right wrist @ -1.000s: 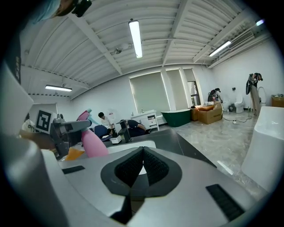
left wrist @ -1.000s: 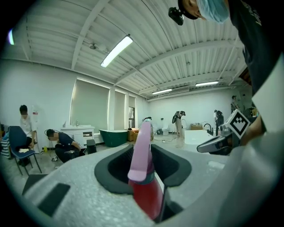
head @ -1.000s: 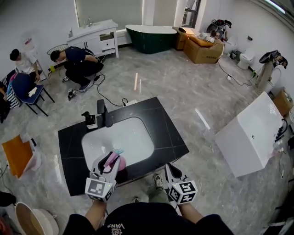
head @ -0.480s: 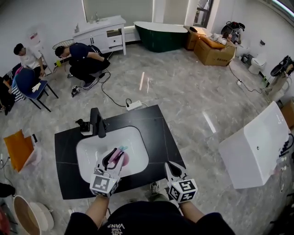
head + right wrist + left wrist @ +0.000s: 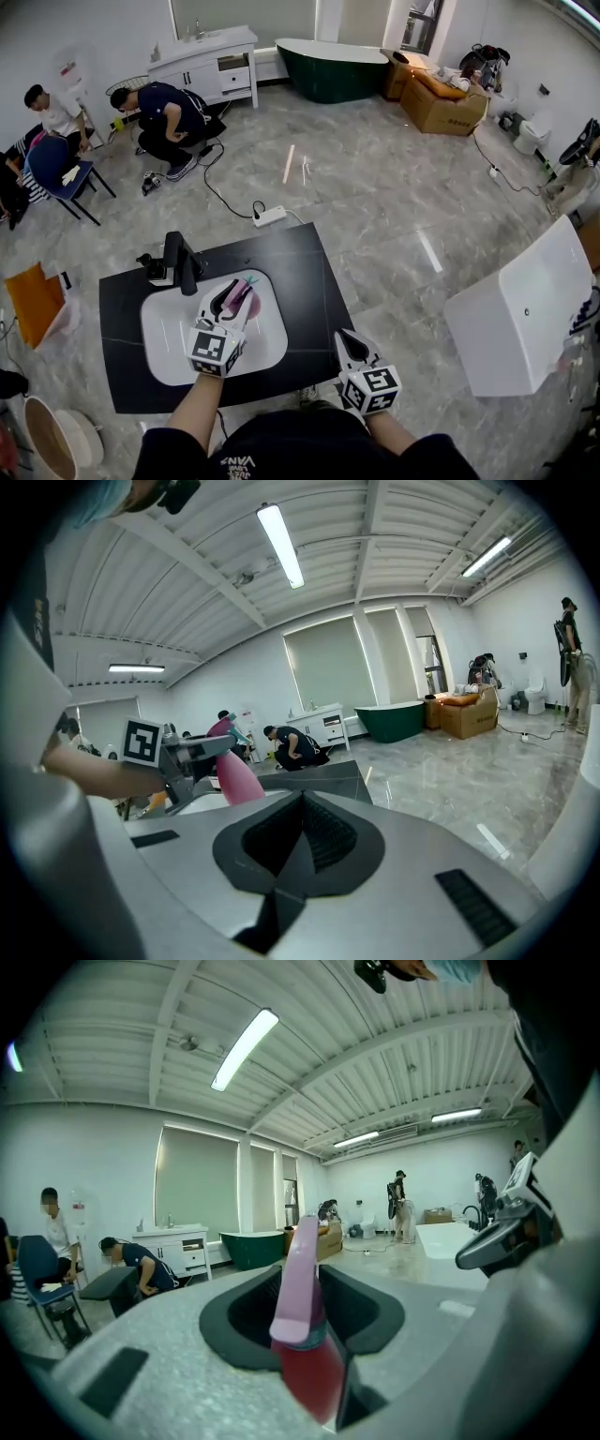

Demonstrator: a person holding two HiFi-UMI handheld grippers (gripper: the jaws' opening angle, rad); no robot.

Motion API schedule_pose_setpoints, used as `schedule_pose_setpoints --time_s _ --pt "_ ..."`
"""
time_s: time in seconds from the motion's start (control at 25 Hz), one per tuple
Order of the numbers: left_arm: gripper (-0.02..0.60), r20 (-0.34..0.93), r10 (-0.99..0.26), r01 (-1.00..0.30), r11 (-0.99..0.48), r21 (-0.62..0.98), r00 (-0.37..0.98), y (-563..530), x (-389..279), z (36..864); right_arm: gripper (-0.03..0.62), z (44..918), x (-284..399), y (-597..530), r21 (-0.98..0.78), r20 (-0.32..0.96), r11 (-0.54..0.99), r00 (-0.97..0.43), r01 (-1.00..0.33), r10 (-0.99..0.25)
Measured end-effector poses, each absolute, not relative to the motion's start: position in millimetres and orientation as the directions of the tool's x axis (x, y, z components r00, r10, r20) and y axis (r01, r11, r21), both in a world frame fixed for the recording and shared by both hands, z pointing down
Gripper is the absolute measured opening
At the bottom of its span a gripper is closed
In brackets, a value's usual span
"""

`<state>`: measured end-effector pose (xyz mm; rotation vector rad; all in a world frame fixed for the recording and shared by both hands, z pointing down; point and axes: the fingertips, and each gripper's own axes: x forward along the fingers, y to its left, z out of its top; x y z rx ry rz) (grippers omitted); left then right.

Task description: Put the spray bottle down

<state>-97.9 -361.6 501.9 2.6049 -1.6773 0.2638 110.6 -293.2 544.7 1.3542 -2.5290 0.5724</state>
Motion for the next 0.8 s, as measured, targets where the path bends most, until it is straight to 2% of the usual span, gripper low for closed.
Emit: schedule_pose_setpoints --time_s 0.44,0.8 --pt "0.132 0.210 -0.898 -0.907 -0.411 -0.089 0.386 -451 -80 523 0.000 561 146 -321 -0.253 0.398 0.479 -0.542 -0.841 -0.740" --pt "0.132 0.196 -0.909 -0.920 -0.386 -0.066 0.368 -507 -65 533 0.000 570 174 -341 -0.251 0.417 0.465 -0.528 -0.849 -0.740"
